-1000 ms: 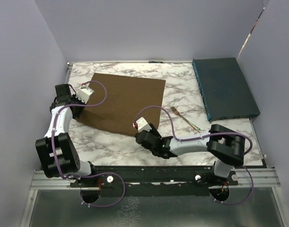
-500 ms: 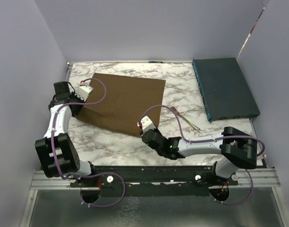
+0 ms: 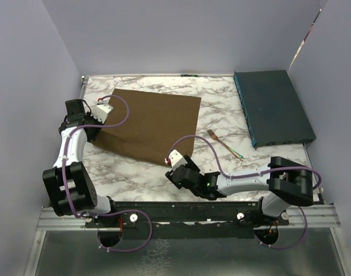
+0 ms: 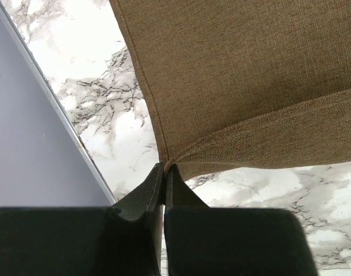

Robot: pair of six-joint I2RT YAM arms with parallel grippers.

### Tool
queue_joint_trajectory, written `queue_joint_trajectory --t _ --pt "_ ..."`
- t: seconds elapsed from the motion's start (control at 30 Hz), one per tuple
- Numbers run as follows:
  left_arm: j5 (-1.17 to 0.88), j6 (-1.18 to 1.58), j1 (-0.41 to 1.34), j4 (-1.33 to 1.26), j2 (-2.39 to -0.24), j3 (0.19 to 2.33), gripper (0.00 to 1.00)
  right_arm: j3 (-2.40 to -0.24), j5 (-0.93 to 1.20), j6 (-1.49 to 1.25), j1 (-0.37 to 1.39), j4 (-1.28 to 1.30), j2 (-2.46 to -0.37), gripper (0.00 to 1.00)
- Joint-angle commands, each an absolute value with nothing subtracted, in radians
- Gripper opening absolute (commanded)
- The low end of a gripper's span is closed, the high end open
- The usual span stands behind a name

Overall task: Fold the napkin into a case and place the utensils inside
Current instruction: Fold the napkin at the center of the board.

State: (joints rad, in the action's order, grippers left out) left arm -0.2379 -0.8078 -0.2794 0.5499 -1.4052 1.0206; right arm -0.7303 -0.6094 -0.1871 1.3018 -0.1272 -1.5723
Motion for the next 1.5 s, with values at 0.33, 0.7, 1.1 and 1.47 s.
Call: queue_joint_trajectory --t 0.33,0.7,1.1,1.47 --pt "-0.228 -0.783 -0.277 0.569 -1.411 1.093 0.00 -0.770 -0.639 -0.134 1.259 -0.237 -1.660 0.19" --pt "-0.237 -0.776 -0.277 0.590 -1.398 1.138 0.00 -0.779 -0.549 -0.039 1.181 -0.212 -1.536 0.01" --pt "-0.260 -0.756 -0.276 0.609 -1.376 1.143 0.00 -0.810 -0.377 -0.028 1.090 -0.141 -1.482 0.01" --pt "-0.270 -0.884 -0.282 0.860 -1.251 1.013 0.00 -0.681 -0.157 -0.176 1.112 0.031 -1.333 0.01"
